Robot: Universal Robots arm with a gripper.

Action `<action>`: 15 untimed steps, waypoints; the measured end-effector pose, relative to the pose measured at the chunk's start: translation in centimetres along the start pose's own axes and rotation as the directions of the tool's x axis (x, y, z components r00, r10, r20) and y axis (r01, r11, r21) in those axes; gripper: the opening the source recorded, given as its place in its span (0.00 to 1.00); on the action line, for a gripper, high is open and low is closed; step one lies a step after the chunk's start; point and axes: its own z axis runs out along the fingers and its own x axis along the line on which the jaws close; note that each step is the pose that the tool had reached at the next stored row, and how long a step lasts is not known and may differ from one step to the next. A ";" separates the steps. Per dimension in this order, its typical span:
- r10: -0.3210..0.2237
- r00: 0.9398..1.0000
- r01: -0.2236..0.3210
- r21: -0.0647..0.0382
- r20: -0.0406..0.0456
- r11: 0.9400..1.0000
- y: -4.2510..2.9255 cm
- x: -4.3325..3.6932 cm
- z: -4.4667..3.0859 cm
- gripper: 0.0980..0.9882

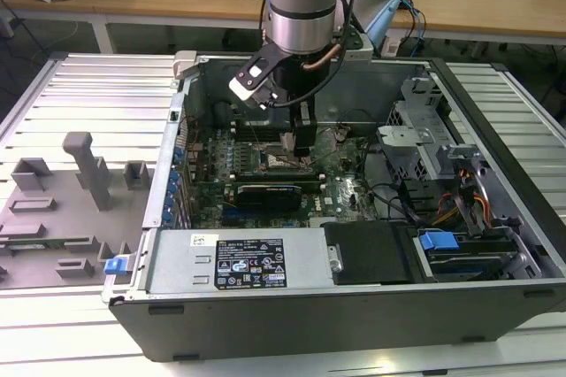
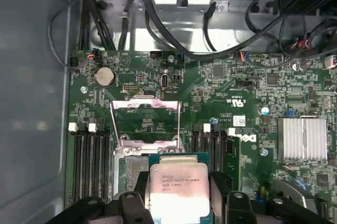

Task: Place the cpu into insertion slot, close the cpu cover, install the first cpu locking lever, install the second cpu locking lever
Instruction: 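Place the cpu into insertion slot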

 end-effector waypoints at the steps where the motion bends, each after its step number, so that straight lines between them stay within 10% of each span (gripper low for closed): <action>1: 0.007 1.000 -0.007 0.000 0.001 1.000 -0.02 0.09 0.16 0.50; 15: 0.017 1.000 -0.017 -0.003 0.001 1.000 -0.57 1.10 1.27 0.50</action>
